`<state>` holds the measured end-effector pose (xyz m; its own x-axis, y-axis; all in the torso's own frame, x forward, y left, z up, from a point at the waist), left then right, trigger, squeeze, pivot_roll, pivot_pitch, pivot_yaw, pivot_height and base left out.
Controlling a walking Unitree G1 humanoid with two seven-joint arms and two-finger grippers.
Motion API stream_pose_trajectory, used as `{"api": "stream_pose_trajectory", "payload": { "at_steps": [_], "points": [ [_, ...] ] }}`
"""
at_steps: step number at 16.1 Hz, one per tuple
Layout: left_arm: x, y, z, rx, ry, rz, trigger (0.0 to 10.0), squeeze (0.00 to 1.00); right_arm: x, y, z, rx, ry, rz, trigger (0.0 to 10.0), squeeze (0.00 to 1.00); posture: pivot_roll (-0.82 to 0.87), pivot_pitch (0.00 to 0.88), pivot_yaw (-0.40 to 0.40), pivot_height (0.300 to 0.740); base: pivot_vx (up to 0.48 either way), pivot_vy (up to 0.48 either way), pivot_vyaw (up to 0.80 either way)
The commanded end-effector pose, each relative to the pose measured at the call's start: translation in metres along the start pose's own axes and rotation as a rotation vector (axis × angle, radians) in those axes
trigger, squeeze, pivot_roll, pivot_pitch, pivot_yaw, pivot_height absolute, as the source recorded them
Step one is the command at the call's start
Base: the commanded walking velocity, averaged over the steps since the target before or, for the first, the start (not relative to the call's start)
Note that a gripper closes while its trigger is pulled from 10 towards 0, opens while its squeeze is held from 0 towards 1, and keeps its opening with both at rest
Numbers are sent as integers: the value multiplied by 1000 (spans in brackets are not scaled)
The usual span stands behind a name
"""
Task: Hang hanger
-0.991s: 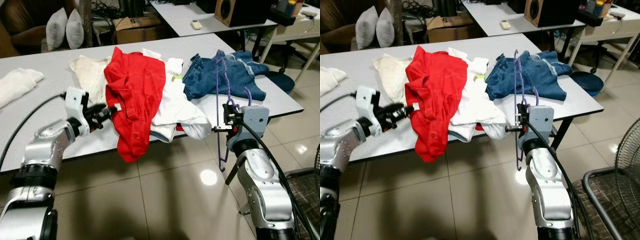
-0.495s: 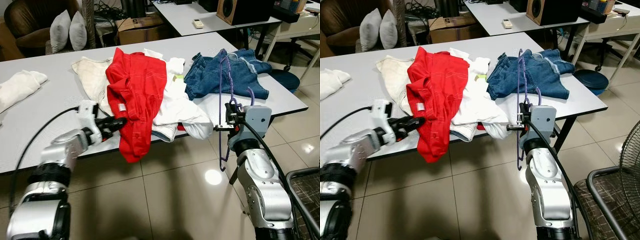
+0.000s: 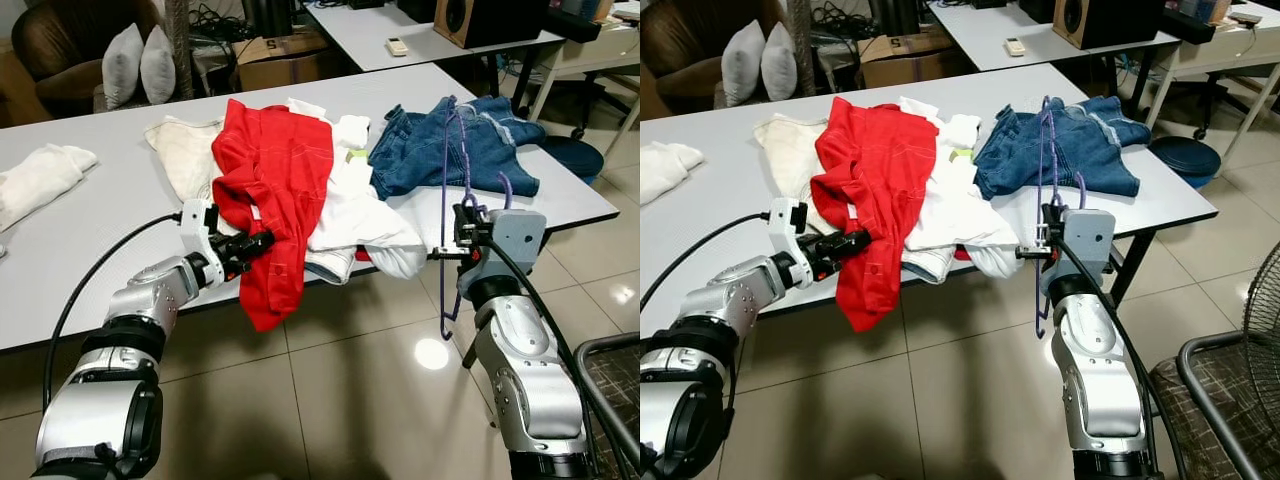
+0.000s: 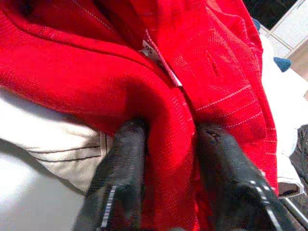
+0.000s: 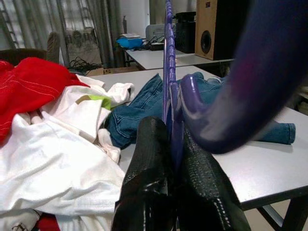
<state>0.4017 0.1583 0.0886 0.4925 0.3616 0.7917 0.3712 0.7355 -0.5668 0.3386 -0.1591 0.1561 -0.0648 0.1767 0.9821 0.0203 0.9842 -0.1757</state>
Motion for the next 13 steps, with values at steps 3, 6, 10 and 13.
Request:
{"api": "stream_pose_trajectory", "payload": {
  "at_steps": [3, 6, 10, 13],
  "points": [
    [13, 7, 1, 49, -55, -35, 0, 0, 9, 0, -5, -9, -35, 8, 10000, 0, -189, 0, 125, 740, 0, 0, 0],
    [20, 16, 4, 115, -88, -55, 0, 0, 10, 2, -7, 2, -40, 12, 10000, 0, -184, 0, 114, 740, 0, 0, 0],
    [33, 24, 8, 174, -131, -101, 0, 0, 11, 3, -8, 8, -43, 13, 10000, 0, -183, 0, 112, 740, 0, 0, 0],
    [76, 12, 9, 200, -186, -334, 0, 0, 11, 4, -9, 14, -48, 14, 10000, 0, -175, 0, 103, 740, 0, 0, 0]
  ]
}}
Point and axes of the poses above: a point about 5 cm out from each wrist's last joint towards the gripper, its own z axis pointing back from the gripper into the wrist, its own x axis along the axis of the wrist's last joint, y = z × x, the point moved 6 cm from there along -z, pointing out of the wrist towards the gripper, and after that the axes turned 10 degrees about z, right-handed, at the moved point
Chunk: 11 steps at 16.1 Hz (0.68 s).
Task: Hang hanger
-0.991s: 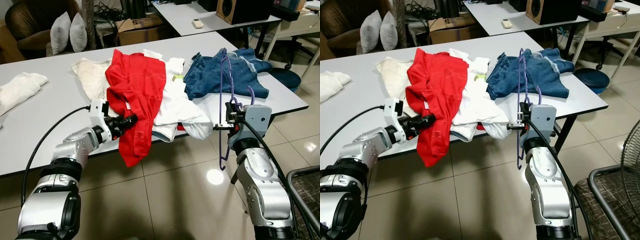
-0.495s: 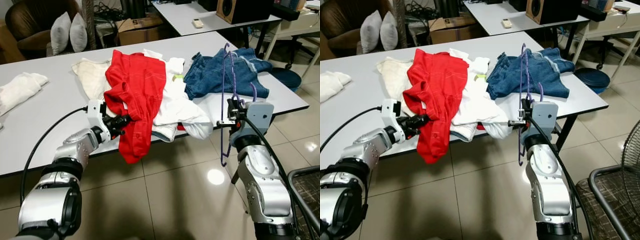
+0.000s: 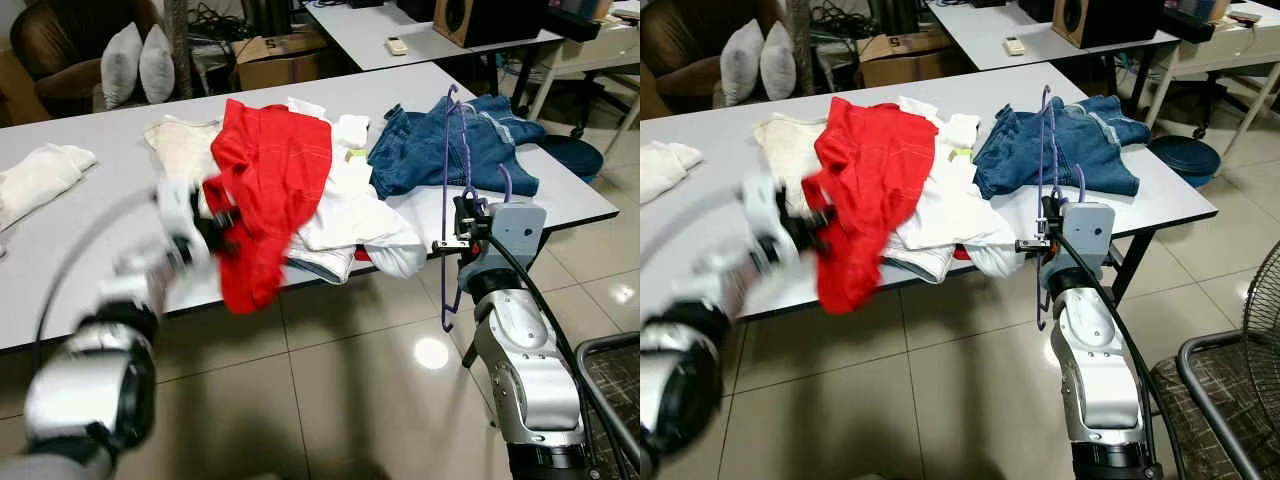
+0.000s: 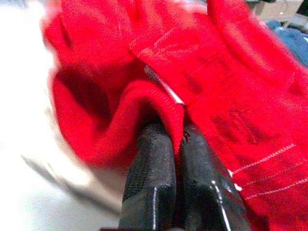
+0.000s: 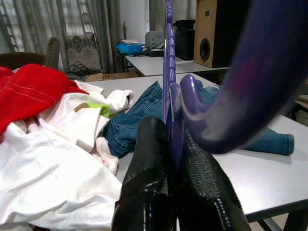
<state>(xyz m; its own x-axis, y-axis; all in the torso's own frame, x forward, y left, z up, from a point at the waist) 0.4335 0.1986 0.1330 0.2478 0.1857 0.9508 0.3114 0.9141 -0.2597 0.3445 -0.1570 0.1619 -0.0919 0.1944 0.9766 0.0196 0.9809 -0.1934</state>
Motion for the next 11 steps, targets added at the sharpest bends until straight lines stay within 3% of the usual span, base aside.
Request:
{"api": "stream_pose_trajectory", "payload": {
  "at_steps": [1, 2, 3, 4, 5, 6, 7, 8, 9, 10, 11],
  "points": [
    [38, -6, -5, 12, -34, -325, 0, 0, 6, 5, -4, 19, -27, -2, 10000, 0, -174, 0, 102, 740, 0, 0, 0],
    [56, -11, -7, 17, -67, -433, 0, 0, 7, 5, -5, 21, -30, -1, 10000, 0, -175, 0, 103, 740, 0, 0, 0],
    [69, -14, -8, 19, -98, -480, 0, 0, 8, 5, -5, 21, -31, -1, 10000, 0, -175, 0, 103, 740, 0, 0, 0],
    [98, -25, -8, 20, -171, -600, 0, 0, 9, 5, -5, 20, -36, 2, 10000, 0, -177, 0, 106, 740, 0, 0, 0],
    [127, -46, -6, -19, -264, -771, 0, 0, 10, 4, -4, 16, -43, 4, 10000, 0, -181, 0, 113, 740, 0, 0, 0],
    [136, -56, -5, -41, -300, -817, 0, 0, 10, 4, -3, 15, -45, 4, 10000, 0, -181, 0, 113, 740, 0, 0, 0],
    [147, -81, -1, -123, -385, -947, 0, 0, 11, 2, -2, 6, -53, -4, 10000, 0, -181, 0, 114, 740, 0, 0, 0],
    [122, -101, -3, -286, -339, -993, 0, 0, 10, 1, -1, 3, -54, -6, 10000, 0, -181, 0, 116, 740, 0, 0, 0],
    [80, -101, -8, -383, -189, -1012, 0, 0, 9, 2, -1, 2, -52, -5, 10000, 0, -180, 0, 115, 740, 0, 0, 0],
    [56, -89, -11, -364, -85, -1061, 0, 0, 10, 2, -2, 3, -53, -3, 10000, 0, -186, 0, 116, 740, 0, 0, 0],
    [44, -82, -11, -356, -38, -1081, 0, 0, 10, 2, -2, 4, -54, -2, 10000, 0, -185, 0, 114, 740, 0, 0, 0]
  ]
}}
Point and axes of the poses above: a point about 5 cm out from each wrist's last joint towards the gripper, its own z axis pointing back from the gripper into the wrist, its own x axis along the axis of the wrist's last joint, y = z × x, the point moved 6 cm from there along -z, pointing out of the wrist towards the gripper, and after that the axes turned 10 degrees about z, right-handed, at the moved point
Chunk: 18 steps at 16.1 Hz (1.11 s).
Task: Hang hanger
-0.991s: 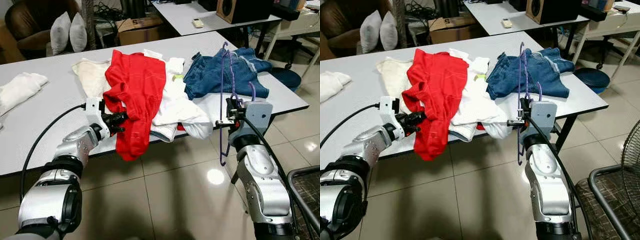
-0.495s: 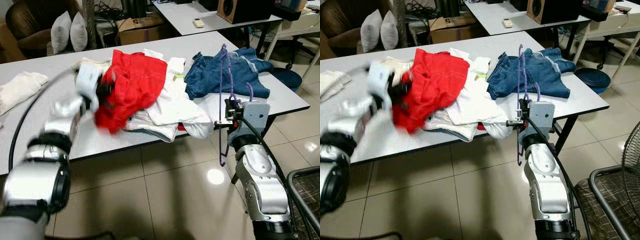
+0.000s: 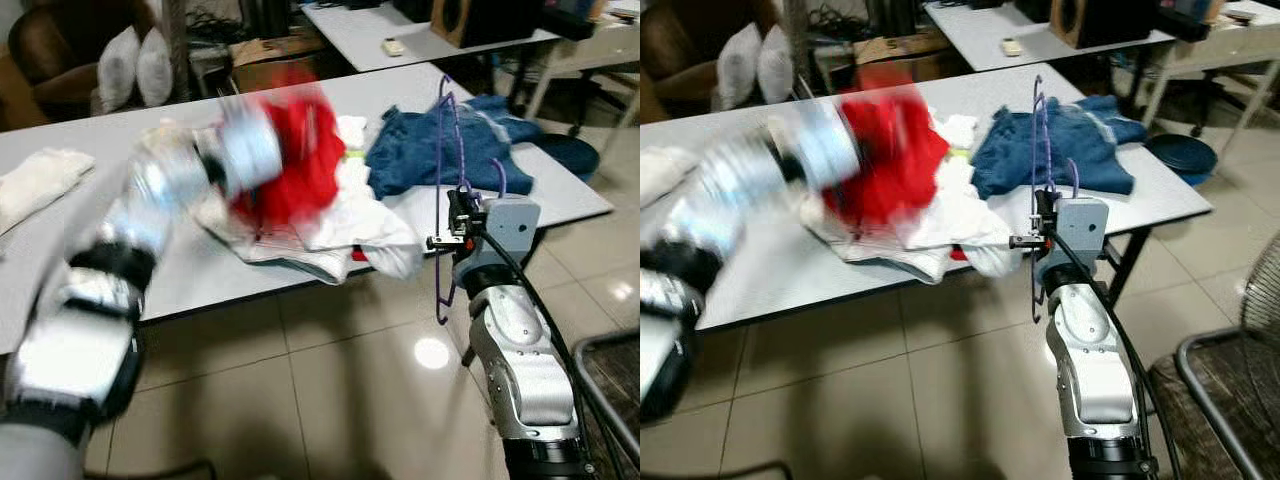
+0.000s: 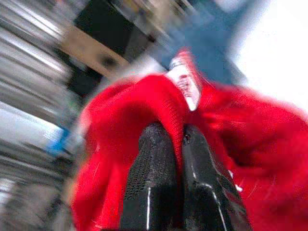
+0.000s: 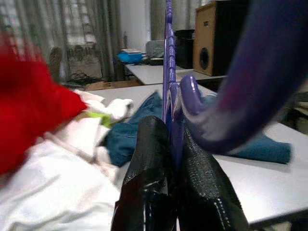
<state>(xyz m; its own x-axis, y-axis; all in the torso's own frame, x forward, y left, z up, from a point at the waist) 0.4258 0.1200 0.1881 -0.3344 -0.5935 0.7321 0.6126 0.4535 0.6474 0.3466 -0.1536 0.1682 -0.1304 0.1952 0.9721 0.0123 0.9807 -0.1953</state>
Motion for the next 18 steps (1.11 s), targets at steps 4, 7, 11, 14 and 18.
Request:
{"api": "stream_pose_trajectory", "payload": {
  "at_steps": [4, 7, 11, 14, 18],
  "points": [
    [-18, 25, 13, 118, 102, -11, 0, 0, 23, 15, 6, 163, -78, -198, 10000, 0, -178, 0, 102, 740, 0, 0, 0],
    [-9, 69, 22, 330, 168, -204, 0, 0, 40, 25, 31, 459, -110, -249, 10000, 0, -188, 0, 108, 740, 0, 0, 0],
    [23, 82, 15, 364, 48, -114, 0, 0, 40, 34, 56, 642, -27, -321, 10000, 0, -199, 0, 104, 740, 0, 0, 0],
    [32, 79, 8, 349, 23, -99, 0, 0, 23, 49, 80, 768, 92, -339, 10000, 0, -202, 0, 94, 740, 0, 0, 0],
    [33, 79, 7, 340, 32, -117, 0, 0, 17, 51, 85, 778, 145, -360, 10000, 0, -208, 0, 93, 740, 0, 0, 0]
  ]
}}
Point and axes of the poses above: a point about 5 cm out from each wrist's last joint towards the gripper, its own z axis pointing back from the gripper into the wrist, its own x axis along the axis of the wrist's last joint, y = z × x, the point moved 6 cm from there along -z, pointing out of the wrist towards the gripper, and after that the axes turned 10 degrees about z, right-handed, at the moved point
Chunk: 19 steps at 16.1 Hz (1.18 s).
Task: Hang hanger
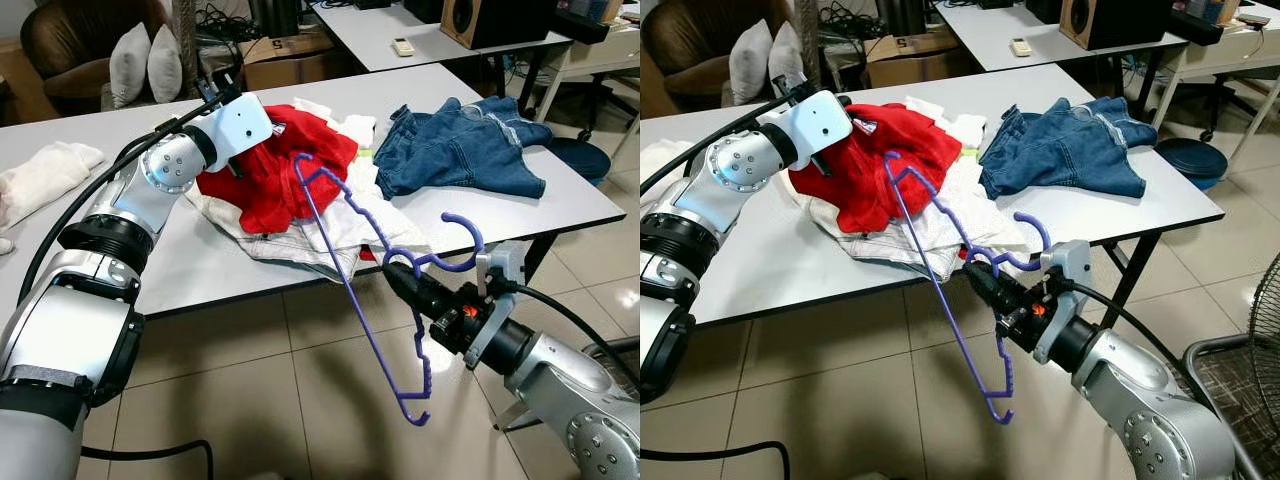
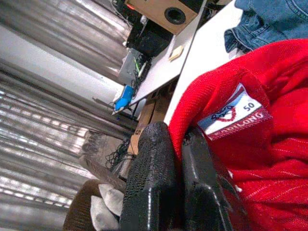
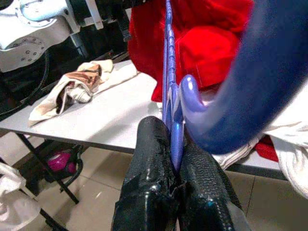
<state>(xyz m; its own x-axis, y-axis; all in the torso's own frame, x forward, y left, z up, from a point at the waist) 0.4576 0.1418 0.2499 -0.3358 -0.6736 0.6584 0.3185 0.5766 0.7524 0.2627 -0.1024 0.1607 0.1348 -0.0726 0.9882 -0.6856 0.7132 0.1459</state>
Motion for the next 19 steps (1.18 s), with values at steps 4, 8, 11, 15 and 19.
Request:
{"api": "stream_pose_trajectory", "payload": {
  "at_steps": [4, 8, 11, 15, 19],
  "points": [
    [32, -18, 0, -126, -122, -85, 0, 0, 2, -10, -10, -20, -11, -53, 10000, 0, -201, 0, 86, 740, 0, 0, 0],
    [45, -37, 6, -214, -190, -108, 0, 0, -3, -25, -22, -54, 14, -114, 10000, 0, -186, 0, 70, 740, 0, 0, 0],
    [48, -44, 13, -258, -210, -121, 0, 0, 7, -36, -38, -61, -39, -198, 10000, 0, -186, 0, 68, 740, 0, 0, 0],
    [43, -50, 16, -297, -181, -132, 0, 0, 14, -48, -64, -63, -34, -206, 10000, 0, -184, 0, 72, 740, 0, 0, 0],
    [54, 11, 14, -84, -157, -165, 0, 0, 56, -92, -75, -235, -180, -286, 10000, 0, -170, 0, 68, 740, 0, 0, 0]
  ]
}}
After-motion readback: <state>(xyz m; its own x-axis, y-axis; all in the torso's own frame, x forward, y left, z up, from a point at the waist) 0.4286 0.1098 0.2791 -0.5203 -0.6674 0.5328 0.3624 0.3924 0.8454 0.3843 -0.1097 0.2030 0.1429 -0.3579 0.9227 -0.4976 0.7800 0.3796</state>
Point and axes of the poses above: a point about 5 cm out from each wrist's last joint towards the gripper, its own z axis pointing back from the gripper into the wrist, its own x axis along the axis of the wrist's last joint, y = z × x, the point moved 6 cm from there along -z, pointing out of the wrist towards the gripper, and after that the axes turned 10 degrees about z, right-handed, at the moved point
